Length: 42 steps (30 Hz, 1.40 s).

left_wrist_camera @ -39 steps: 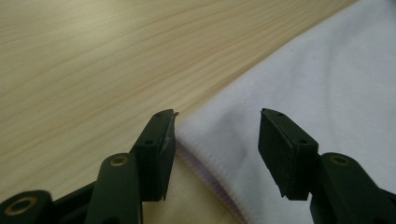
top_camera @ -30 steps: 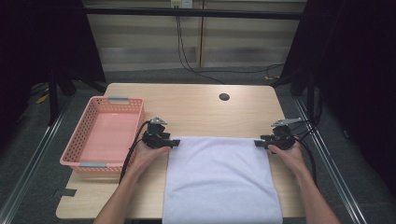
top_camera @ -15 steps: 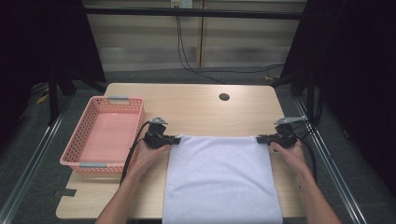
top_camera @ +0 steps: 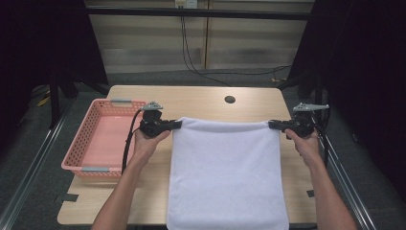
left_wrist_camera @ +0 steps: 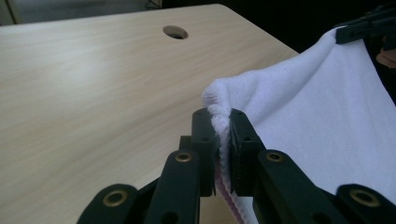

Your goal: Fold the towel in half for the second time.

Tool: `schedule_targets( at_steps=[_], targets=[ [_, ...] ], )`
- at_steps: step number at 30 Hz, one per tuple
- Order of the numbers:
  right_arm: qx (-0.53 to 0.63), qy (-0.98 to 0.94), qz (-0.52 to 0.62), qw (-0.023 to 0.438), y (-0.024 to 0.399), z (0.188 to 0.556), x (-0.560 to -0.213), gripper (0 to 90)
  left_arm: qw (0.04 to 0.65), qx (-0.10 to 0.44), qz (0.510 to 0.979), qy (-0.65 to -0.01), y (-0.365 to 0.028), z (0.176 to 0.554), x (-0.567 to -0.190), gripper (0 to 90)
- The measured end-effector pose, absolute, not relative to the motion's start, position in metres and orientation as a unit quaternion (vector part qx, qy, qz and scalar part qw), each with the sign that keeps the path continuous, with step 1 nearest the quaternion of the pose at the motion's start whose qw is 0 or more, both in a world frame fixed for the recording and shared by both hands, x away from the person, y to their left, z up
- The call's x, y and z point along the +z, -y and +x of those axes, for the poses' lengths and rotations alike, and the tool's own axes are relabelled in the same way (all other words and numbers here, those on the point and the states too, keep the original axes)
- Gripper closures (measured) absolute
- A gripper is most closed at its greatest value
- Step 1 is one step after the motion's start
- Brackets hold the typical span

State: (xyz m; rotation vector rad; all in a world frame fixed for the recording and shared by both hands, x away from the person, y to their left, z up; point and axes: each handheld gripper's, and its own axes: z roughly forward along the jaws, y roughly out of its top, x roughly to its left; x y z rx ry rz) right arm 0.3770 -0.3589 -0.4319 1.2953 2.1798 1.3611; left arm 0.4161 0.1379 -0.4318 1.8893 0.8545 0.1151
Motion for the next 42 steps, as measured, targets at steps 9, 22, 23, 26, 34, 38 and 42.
schedule_targets(
  at_steps=[9, 22, 23, 26, 34, 38, 42],
  targets=[
    [0.485, -0.735, 0.452, 0.143, 0.358, 0.407, -0.409, 83.3, 0.522, 0.074, 0.768, -0.364, -0.137, 0.441, -0.415, 83.4],
    [0.511, -0.74, 0.413, 0.147, 0.359, 0.376, -0.391, 83.8, 0.542, 0.076, 0.764, -0.342, -0.147, 0.41, -0.402, 83.4],
    [0.514, -0.739, 0.41, 0.146, 0.36, 0.369, -0.39, 83.8, 0.542, 0.076, 0.769, -0.331, -0.147, 0.396, -0.4, 83.4],
    [0.518, -0.743, 0.399, 0.143, 0.361, 0.348, -0.387, 83.8, 0.545, 0.075, 0.769, -0.327, -0.148, 0.382, -0.398, 83.4],
    [0.521, -0.759, 0.367, 0.137, 0.361, 0.292, -0.385, 83.8, 0.555, 0.073, 0.772, -0.302, -0.157, 0.333, -0.399, 83.3],
    [0.517, -0.766, 0.358, 0.133, 0.361, 0.265, -0.389, 83.7, 0.549, 0.067, 0.781, -0.29, -0.16, 0.31, -0.405, 83.2],
    [0.508, -0.772, 0.364, 0.114, 0.36, 0.243, -0.41, 83.6, 0.536, 0.059, 0.786, -0.303, -0.16, 0.286, -0.426, 83.1]
  ],
)
